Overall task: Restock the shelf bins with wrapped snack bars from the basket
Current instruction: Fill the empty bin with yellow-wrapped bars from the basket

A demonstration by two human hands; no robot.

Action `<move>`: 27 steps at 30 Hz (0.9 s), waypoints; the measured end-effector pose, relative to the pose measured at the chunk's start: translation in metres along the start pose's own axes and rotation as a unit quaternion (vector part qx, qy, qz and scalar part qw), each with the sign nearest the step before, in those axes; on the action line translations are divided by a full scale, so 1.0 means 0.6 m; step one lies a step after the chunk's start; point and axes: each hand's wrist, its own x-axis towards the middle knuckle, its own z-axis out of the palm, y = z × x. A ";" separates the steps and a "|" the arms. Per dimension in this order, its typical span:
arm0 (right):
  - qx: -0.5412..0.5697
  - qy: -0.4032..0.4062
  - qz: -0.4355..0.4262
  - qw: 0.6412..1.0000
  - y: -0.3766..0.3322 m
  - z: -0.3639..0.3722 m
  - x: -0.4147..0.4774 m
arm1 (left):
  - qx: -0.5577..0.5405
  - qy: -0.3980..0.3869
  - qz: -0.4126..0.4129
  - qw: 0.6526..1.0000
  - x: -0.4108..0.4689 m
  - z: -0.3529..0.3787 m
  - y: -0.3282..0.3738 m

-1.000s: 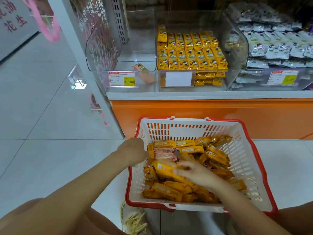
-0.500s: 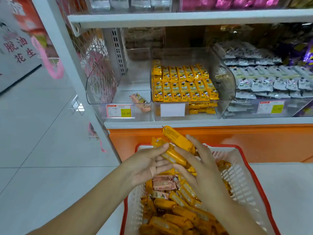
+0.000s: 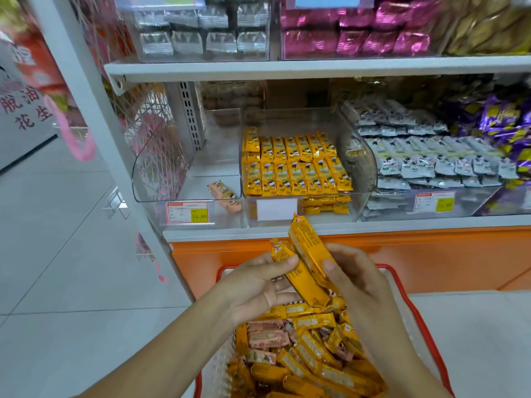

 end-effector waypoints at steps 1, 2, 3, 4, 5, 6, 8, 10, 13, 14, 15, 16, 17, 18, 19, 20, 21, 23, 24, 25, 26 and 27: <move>0.010 -0.001 0.018 1.000 0.000 -0.003 0.003 | -0.001 0.001 -0.001 1.000 -0.001 0.004 -0.002; 0.024 -0.001 0.042 0.999 0.000 -0.006 0.007 | -0.001 0.003 0.000 1.000 0.000 0.006 -0.003; 0.044 -0.005 0.072 0.996 0.001 -0.009 0.012 | -0.001 0.005 0.001 1.000 0.000 0.007 -0.005; 0.065 -0.015 0.103 0.992 0.001 -0.014 0.017 | -0.001 0.010 0.002 1.000 0.001 0.007 -0.007; 0.083 -0.029 0.128 0.988 0.002 -0.020 0.021 | -0.003 0.017 0.003 1.000 0.003 0.007 -0.008; 0.098 -0.043 0.143 0.984 0.001 -0.026 0.024 | -0.008 0.027 0.004 1.000 0.006 0.006 -0.008; 0.118 -0.047 0.145 0.981 -0.001 -0.037 0.026 | -0.024 0.042 0.007 0.999 0.008 0.003 -0.007; 0.098 -0.017 0.136 0.986 0.000 -0.045 0.024 | -0.037 0.035 0.011 0.999 0.009 0.002 -0.006; 0.073 0.011 0.145 0.987 -0.001 -0.046 0.021 | -0.039 0.016 0.012 0.999 0.008 0.003 -0.006; 0.060 0.010 0.148 0.987 -0.003 -0.042 0.020 | -0.036 0.011 0.012 0.999 0.008 0.003 -0.008; 0.041 0.004 0.145 0.989 -0.005 -0.039 0.018 | -0.035 0.008 0.011 0.999 0.008 0.004 -0.009; 0.022 -0.004 0.139 0.990 -0.008 -0.035 0.016 | -0.034 0.005 0.010 0.999 0.009 0.004 -0.011; 0.010 -0.010 0.131 0.991 -0.009 -0.032 0.013 | -0.034 0.002 0.007 0.999 0.008 0.005 -0.012; 0.004 -0.012 0.122 0.992 -0.010 -0.030 0.011 | -0.034 0.000 0.007 0.999 0.008 0.005 -0.012; -0.002 -0.011 0.113 0.994 -0.011 -0.028 0.009 | -0.037 -0.003 0.008 0.999 0.008 0.005 -0.011; -0.013 -0.009 0.107 0.994 -0.011 -0.029 0.009 | -0.043 -0.004 0.010 0.999 0.007 0.003 -0.010; -0.024 -0.012 0.105 0.994 -0.010 -0.029 0.009 | -0.048 -0.007 0.012 0.999 0.007 0.002 -0.008; -0.040 -0.017 0.113 0.993 -0.009 -0.032 0.010 | -0.052 -0.019 0.018 0.998 0.005 0.002 -0.006; -0.043 -0.017 0.119 0.992 -0.009 -0.033 0.010 | -0.055 -0.027 0.020 0.998 0.004 0.002 -0.005; -0.045 -0.017 0.121 0.992 -0.009 -0.032 0.010 | -0.057 -0.033 0.022 0.998 0.003 0.002 -0.005; -0.051 -0.017 0.114 0.992 -0.011 -0.031 0.009 | -0.058 -0.034 0.024 0.997 0.002 0.002 -0.006; -0.065 -0.019 0.098 0.993 -0.013 -0.028 0.008 | -0.057 -0.032 0.028 0.997 0.002 0.003 -0.006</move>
